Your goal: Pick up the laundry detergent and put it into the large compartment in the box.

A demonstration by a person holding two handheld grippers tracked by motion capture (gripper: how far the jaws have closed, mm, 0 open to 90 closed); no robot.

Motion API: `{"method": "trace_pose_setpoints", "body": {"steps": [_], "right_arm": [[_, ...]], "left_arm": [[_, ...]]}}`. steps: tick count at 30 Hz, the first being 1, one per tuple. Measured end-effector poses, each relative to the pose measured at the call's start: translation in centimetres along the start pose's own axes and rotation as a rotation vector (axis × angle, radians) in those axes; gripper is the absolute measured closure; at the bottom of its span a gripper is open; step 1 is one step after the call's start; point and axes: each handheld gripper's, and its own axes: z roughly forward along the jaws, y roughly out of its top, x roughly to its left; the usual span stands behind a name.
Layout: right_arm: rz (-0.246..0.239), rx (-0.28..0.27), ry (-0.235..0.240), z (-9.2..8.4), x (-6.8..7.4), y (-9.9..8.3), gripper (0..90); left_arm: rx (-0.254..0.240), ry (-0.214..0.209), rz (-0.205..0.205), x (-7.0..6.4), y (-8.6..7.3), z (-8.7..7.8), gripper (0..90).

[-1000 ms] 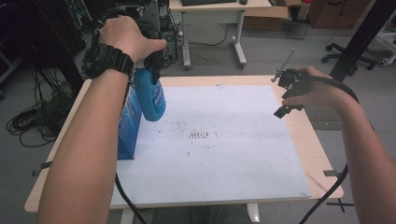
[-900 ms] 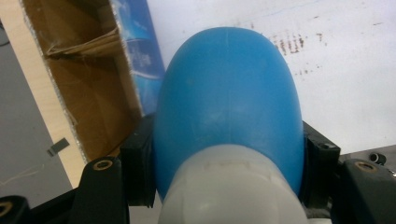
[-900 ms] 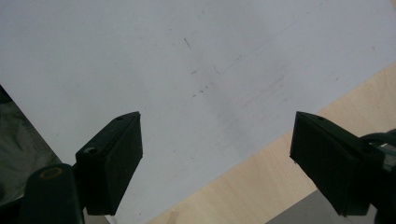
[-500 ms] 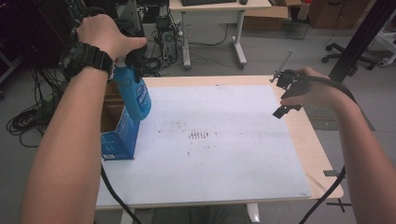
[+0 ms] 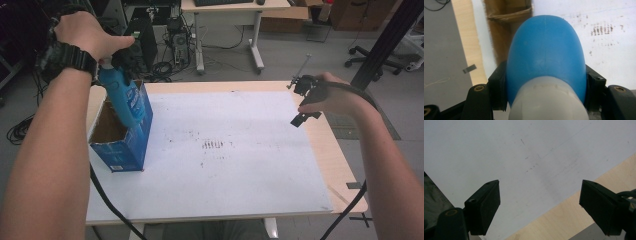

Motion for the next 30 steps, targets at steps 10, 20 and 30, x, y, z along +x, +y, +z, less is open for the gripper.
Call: {"method": "trace_pose_setpoints", "body": {"steps": [10, 20, 30], "right_arm": [[0.009, 0.006, 0.003, 0.2, -0.1, 0.1, 16.9], [0.019, 0.005, 0.007, 0.3, 0.0, 0.3, 16.9], [0.022, 0.001, 0.012, 0.2, -0.2, 0.4, 16.9]], "left_arm": [[0.0, 0.032, -0.036, 2.3, 0.0, -0.3, 37.4], [-0.006, 0.047, -0.055, 3.5, 0.1, -1.0, 37.4], [0.004, 0.052, -0.055, 3.8, 0.3, -0.8, 37.4]]}}
